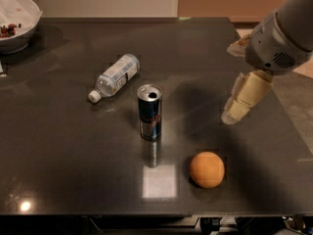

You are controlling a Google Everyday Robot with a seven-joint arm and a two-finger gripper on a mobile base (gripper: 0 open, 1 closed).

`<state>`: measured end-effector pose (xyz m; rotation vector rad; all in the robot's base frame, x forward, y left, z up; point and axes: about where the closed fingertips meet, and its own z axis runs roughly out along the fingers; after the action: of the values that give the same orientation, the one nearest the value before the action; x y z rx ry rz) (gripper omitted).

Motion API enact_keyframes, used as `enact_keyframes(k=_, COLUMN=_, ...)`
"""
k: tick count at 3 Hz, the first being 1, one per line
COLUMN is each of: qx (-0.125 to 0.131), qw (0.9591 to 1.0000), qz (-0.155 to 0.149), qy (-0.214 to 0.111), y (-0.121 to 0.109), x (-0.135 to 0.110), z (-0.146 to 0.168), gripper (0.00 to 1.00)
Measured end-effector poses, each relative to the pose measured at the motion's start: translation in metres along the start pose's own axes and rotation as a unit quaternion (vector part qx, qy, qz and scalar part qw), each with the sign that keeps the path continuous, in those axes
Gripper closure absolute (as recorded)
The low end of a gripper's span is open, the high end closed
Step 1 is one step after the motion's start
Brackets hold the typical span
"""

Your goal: Move redbull can near orange

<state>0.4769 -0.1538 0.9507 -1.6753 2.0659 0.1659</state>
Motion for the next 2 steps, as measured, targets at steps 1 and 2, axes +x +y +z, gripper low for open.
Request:
enact_keyframes(k=1, qx=-0.030, qw=0.9969, qz=-0.022, qy=-0.069, y=0.001, x=-0.039, z=0.033, gripper=0.00)
enact_keyframes(k=2, qx=-0.067, qw=0.9890, qz=-0.051, qy=-0.122, y=0.013, x=-0.077, z=0.062, gripper=0.00)
